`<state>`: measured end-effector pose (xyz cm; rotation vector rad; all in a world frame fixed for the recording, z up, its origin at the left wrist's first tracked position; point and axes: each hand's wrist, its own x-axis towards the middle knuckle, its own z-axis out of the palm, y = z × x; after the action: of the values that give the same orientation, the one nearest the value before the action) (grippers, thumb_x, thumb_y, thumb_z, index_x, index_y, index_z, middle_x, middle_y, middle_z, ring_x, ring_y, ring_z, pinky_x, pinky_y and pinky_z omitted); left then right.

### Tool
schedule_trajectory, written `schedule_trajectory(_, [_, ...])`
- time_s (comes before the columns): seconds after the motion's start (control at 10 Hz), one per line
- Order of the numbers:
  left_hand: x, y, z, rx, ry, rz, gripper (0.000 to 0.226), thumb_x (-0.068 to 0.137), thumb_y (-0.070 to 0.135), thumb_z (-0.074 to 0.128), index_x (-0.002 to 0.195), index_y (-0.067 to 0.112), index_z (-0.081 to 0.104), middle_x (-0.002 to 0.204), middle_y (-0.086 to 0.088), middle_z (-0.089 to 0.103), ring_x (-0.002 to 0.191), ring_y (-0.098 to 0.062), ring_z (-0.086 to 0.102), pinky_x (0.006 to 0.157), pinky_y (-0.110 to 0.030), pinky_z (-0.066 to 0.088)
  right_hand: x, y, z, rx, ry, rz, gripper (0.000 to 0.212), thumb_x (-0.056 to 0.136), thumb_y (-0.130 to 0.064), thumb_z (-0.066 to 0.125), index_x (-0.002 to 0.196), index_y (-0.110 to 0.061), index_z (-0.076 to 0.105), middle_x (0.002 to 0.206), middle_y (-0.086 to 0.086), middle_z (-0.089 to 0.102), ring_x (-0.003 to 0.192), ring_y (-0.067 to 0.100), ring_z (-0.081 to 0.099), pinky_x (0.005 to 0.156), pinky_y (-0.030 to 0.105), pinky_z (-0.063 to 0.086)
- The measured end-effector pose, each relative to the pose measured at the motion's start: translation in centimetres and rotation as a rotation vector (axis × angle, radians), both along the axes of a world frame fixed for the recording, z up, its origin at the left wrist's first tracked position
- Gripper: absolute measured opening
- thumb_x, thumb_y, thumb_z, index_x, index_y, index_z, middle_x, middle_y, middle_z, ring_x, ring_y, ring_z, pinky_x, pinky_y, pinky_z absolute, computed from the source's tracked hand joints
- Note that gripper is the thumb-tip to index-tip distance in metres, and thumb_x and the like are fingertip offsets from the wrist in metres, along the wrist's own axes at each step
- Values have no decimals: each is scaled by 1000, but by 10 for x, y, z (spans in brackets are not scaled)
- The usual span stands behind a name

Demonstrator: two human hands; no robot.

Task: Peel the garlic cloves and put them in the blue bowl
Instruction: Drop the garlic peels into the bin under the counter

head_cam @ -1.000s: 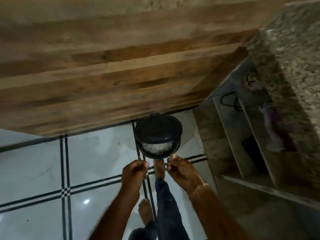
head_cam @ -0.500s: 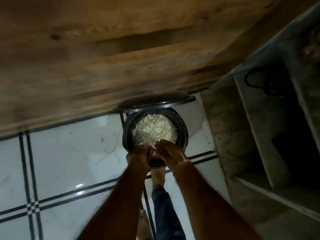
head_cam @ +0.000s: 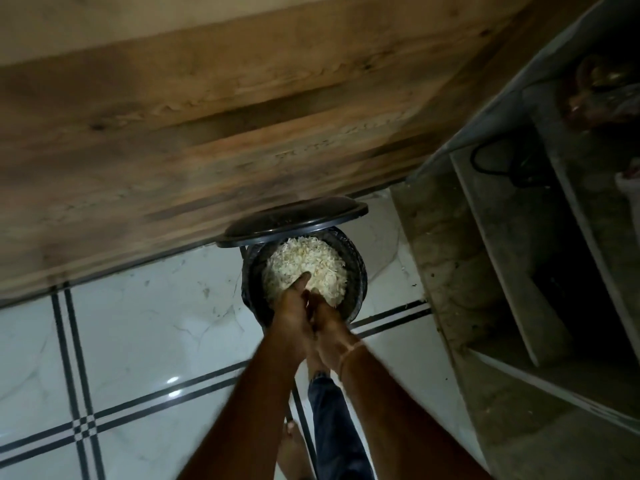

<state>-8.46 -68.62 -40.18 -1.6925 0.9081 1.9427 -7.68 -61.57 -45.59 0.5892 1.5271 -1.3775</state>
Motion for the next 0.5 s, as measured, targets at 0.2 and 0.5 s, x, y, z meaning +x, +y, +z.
schedule_trajectory(0.2, [34,7,83,58,182,-151,52,101,57,51,141,25,62,147,-5,60,134,-29,58,115,-47,44,16,6,101,98,242,56,57,90,-89,26,140,-68,43,164,-22,33,155,8,25,127,39,20])
schedule_trajectory(0.5, [105,37,263,-815,314,-846,49,104,29,60,150,20,51,153,-11,52,138,-31,51,111,-37,41,46,113,308,64,484,-75,33,109,-40,45,129,-25,67,119,-10,68,100,-11,62,72,3,49])
